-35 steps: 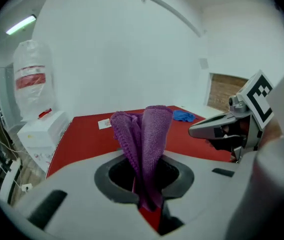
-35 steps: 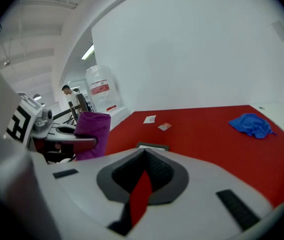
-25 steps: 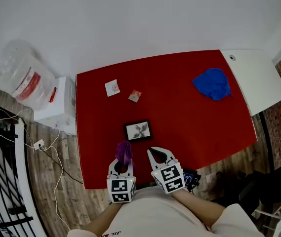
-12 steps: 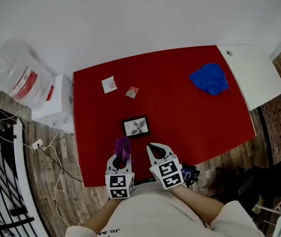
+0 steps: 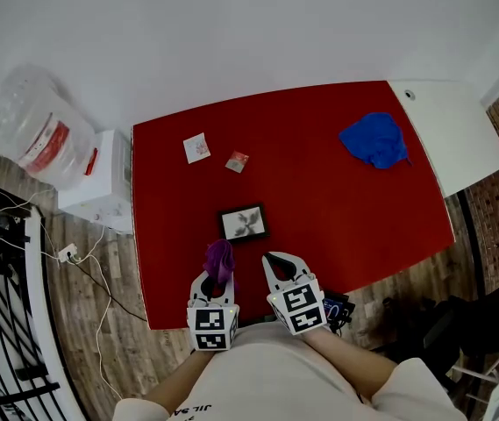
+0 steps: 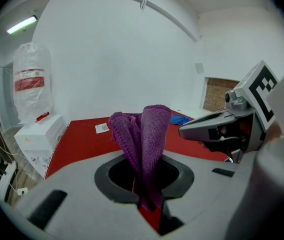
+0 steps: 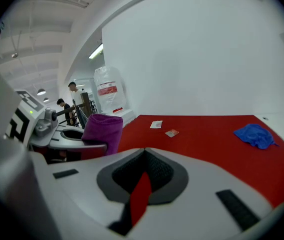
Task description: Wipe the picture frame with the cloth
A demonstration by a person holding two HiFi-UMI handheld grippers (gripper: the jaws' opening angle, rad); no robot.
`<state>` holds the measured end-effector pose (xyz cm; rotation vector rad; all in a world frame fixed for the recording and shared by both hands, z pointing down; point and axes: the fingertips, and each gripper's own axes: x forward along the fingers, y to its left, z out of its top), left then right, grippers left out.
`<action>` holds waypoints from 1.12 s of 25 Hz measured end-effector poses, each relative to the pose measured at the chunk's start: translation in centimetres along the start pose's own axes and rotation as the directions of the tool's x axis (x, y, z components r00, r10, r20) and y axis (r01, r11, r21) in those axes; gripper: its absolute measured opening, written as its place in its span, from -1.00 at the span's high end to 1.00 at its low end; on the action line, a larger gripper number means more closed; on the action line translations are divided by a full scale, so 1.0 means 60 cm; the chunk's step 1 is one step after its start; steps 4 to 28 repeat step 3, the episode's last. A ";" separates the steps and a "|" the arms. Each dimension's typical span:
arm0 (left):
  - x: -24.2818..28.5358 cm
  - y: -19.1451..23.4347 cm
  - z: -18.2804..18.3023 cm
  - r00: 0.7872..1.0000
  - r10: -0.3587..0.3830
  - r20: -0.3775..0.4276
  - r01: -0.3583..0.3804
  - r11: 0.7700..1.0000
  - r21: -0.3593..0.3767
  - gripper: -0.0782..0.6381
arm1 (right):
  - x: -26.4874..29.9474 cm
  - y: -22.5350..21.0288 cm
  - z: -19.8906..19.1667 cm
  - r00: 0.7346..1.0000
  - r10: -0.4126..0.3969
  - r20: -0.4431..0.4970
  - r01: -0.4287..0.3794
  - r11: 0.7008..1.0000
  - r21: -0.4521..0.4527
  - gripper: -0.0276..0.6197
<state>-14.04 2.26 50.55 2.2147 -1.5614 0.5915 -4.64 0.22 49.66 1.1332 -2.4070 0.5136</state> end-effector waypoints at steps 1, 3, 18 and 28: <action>-0.001 -0.001 0.001 1.000 0.000 0.001 0.000 1.000 0.001 0.61 | -0.001 0.000 -0.001 1.000 0.000 -0.001 0.000 1.000 0.000 0.91; -0.002 -0.001 0.001 1.000 -0.001 0.002 0.001 1.000 0.002 0.61 | -0.001 0.001 -0.001 1.000 0.001 -0.002 -0.001 1.000 0.001 0.91; -0.002 -0.001 0.001 1.000 -0.001 0.002 0.001 1.000 0.002 0.61 | -0.001 0.001 -0.001 1.000 0.001 -0.002 -0.001 1.000 0.001 0.91; -0.002 -0.001 0.001 1.000 -0.001 0.002 0.001 1.000 0.002 0.61 | -0.001 0.001 -0.001 1.000 0.001 -0.002 -0.001 1.000 0.001 0.91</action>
